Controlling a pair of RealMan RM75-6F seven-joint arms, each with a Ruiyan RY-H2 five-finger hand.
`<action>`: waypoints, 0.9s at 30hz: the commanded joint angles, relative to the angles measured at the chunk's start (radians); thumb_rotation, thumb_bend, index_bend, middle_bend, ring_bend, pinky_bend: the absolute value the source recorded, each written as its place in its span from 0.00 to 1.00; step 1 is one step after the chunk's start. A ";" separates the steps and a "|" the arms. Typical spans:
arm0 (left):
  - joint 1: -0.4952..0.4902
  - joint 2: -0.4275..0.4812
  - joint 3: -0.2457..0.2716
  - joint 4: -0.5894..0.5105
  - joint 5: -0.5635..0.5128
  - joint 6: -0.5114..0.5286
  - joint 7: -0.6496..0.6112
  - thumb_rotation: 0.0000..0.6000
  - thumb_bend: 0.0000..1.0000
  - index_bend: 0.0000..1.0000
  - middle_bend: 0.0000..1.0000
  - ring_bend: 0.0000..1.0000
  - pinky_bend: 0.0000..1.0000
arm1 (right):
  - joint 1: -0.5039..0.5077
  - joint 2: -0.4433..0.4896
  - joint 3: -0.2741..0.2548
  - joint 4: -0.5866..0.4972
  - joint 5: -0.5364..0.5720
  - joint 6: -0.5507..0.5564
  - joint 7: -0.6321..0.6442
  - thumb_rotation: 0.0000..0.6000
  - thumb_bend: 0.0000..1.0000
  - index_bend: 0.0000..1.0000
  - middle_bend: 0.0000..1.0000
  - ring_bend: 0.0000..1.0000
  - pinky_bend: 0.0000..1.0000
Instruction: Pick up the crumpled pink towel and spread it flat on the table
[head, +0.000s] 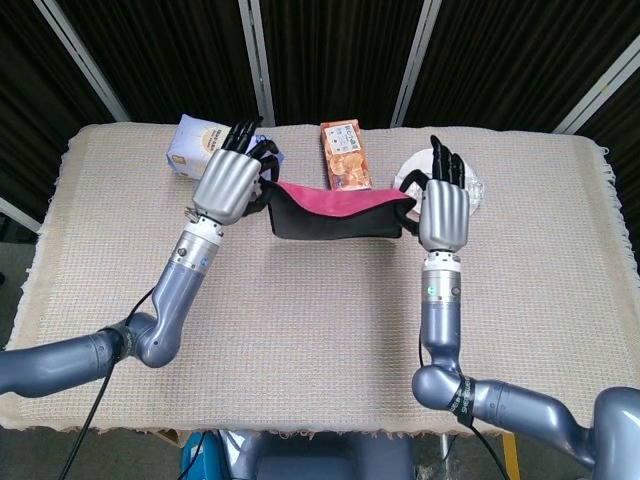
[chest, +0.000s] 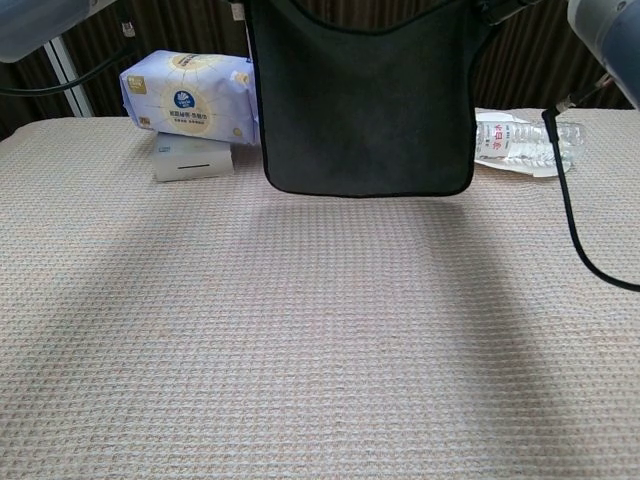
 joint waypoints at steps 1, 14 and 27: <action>-0.004 -0.005 -0.015 0.008 -0.002 0.005 -0.005 1.00 0.48 0.53 0.30 0.01 0.03 | 0.005 0.008 0.007 -0.009 0.003 0.006 -0.004 1.00 0.56 0.61 0.04 0.00 0.00; -0.020 -0.060 -0.030 0.059 -0.008 0.005 -0.007 1.00 0.48 0.53 0.30 0.01 0.03 | 0.034 0.032 0.030 0.033 0.033 -0.011 0.015 1.00 0.56 0.61 0.04 0.00 0.00; -0.053 -0.152 -0.046 0.172 -0.025 -0.016 -0.027 1.00 0.48 0.53 0.30 0.01 0.03 | 0.069 0.024 0.037 0.137 0.047 -0.049 0.068 1.00 0.56 0.61 0.04 0.00 0.00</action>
